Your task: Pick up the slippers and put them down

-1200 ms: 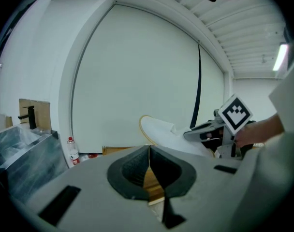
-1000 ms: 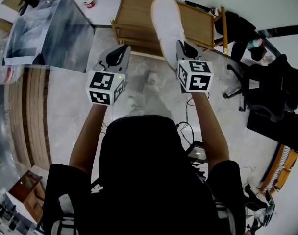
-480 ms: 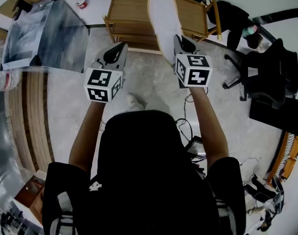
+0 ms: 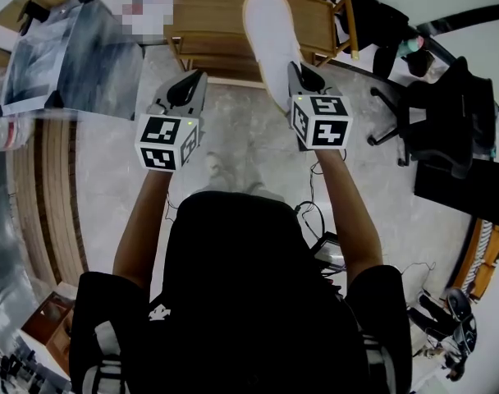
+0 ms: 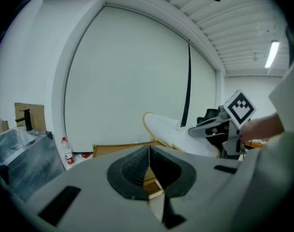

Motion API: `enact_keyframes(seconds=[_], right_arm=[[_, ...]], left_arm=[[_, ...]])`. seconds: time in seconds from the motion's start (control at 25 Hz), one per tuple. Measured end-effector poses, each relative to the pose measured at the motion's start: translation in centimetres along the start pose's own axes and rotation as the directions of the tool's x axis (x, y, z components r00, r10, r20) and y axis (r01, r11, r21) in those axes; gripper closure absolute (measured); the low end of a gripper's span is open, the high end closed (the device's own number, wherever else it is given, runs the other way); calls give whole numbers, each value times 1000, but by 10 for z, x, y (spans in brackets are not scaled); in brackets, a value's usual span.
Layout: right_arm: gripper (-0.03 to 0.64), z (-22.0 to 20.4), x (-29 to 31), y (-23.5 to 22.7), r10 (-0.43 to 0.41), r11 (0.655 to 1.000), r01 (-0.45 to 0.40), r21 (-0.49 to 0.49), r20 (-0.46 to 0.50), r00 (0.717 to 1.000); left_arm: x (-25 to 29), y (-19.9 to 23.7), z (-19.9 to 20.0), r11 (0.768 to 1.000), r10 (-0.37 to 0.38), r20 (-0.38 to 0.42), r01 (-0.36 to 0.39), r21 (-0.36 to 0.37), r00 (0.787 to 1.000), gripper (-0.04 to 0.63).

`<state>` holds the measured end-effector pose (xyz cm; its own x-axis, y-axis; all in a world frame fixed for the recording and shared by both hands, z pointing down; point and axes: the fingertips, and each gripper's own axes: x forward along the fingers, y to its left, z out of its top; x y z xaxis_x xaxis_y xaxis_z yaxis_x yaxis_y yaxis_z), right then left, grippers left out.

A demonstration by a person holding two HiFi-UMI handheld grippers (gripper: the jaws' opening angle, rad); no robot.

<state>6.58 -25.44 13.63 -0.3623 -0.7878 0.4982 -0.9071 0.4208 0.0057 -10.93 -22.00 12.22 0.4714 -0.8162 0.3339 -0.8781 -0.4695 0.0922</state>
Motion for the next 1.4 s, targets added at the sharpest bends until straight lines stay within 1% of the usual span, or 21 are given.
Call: enact_keyframes(seconds=[0.36, 0.56, 0.84, 1.16, 1.4], right_arm=[[607, -20, -47, -18, 41, 999, -41, -8, 16, 999], [607, -33, -69, -23, 59, 998, -58, -8, 17, 998], [607, -60, -107, -31, 74, 997, -74, -4, 19, 997], [607, -94, -147, -41, 88, 996, -88, 5, 21, 996], [607, -116, -164, -46, 100, 994, -100, 39, 9, 995]], left_arm=[[-16, -61, -10, 1000, 25, 2, -25, -6, 1000, 588], [-32, -80, -12, 997, 66, 19, -66, -39, 998, 589], [-55, -118, -28, 995, 93, 15, -92, -43, 996, 588], [-73, -167, -53, 995, 94, -7, -94, -40, 996, 588], [-79, -194, -61, 993, 89, -11, -89, -74, 996, 588]])
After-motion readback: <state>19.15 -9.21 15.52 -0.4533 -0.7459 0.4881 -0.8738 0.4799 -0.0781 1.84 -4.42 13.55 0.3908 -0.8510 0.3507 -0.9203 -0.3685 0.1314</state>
